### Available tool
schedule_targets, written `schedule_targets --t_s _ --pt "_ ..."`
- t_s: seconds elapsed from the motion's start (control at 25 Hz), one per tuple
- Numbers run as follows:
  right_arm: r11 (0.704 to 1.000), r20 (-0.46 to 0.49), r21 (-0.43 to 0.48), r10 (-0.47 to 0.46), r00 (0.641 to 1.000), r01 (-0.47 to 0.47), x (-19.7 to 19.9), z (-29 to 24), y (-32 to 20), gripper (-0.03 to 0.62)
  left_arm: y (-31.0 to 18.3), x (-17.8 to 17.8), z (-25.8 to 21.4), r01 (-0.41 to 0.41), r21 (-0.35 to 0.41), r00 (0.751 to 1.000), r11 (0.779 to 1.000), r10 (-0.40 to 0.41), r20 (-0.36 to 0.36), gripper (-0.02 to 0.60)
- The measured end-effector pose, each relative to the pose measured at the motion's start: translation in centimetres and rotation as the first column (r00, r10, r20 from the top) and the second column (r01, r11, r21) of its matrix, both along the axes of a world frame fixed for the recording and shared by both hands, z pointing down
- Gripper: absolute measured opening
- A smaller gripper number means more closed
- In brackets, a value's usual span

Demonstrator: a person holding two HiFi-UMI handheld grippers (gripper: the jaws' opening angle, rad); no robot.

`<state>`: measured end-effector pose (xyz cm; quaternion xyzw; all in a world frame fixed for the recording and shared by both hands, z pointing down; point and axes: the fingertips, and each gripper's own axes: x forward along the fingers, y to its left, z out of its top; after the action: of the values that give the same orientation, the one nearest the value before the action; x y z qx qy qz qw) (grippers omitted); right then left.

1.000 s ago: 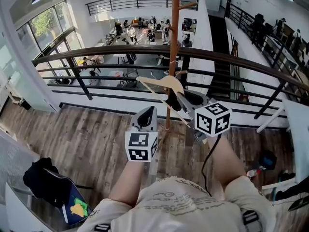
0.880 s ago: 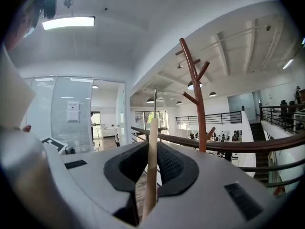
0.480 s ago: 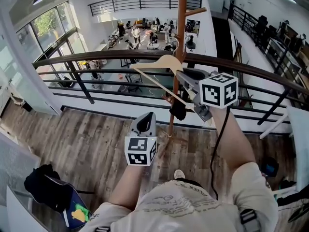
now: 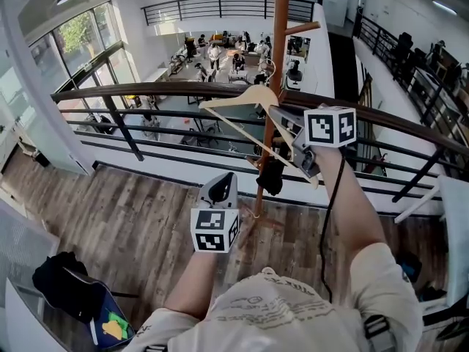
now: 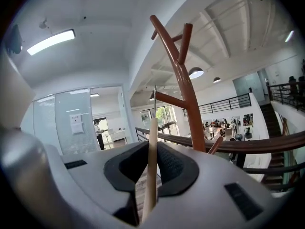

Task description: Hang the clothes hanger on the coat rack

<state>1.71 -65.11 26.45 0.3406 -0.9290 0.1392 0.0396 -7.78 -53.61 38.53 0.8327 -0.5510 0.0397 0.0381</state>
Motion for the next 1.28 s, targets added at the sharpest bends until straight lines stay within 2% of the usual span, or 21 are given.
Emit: schedule_targets --t_s 0.28,0.48,0.8,0.88,1.0,1.08,1.16,1.2,1.28 --pt "0.999 -0.033 -0.036 0.037 0.999 -0.038 0.4 2.1 -3.3 0.051 -1.3 -0.3 0.5 0.016 -0.014 1.0 1.0 -0.016 0.005 0.003" --pt "0.991 -0.043 -0.072 0.107 0.993 -0.11 1.9 3.9 -5.2 0.052 -1.7 -0.2 0.8 0.019 -0.023 1.0 1.0 -0.019 0.003 0.003" --pt "0.98 -0.095 0.063 0.192 0.977 -0.187 3.1 4.0 -5.5 0.055 -2.0 0.6 1.2 0.004 -0.031 1.0 0.999 -0.004 0.002 0.003" --pt "0.972 -0.104 0.128 0.211 0.972 -0.197 3.1 3.6 -5.0 0.101 -1.9 0.8 1.2 -0.001 -0.028 1.0 1.0 0.001 0.003 0.003" --pt "0.94 -0.093 0.245 0.266 0.96 -0.237 3.7 2.5 -3.1 0.116 -1.7 1.0 1.0 -0.009 -0.021 1.0 1.0 0.009 -0.003 0.003" --pt "0.896 -0.055 0.333 0.329 0.943 -0.293 4.7 1.6 -1.1 0.106 -1.7 1.3 0.8 -0.014 -0.017 1.0 1.0 0.014 -0.007 0.003" --pt "0.845 -0.023 0.398 0.399 0.917 -0.358 5.5 1.5 0.9 0.027 -1.7 1.6 0.5 -0.019 -0.009 1.0 1.0 0.019 -0.011 0.003" --pt "0.829 -0.01 0.41 0.42 0.908 -0.379 5.6 1.7 1.8 0.009 -1.8 1.7 0.3 -0.02 -0.005 1.0 1.0 0.02 -0.013 0.003" --pt "0.828 0.018 0.398 0.424 0.906 -0.395 5.4 3.0 3.6 0.003 -1.8 1.8 -0.1 -0.025 0.002 1.0 1.0 0.025 -0.016 0.003"
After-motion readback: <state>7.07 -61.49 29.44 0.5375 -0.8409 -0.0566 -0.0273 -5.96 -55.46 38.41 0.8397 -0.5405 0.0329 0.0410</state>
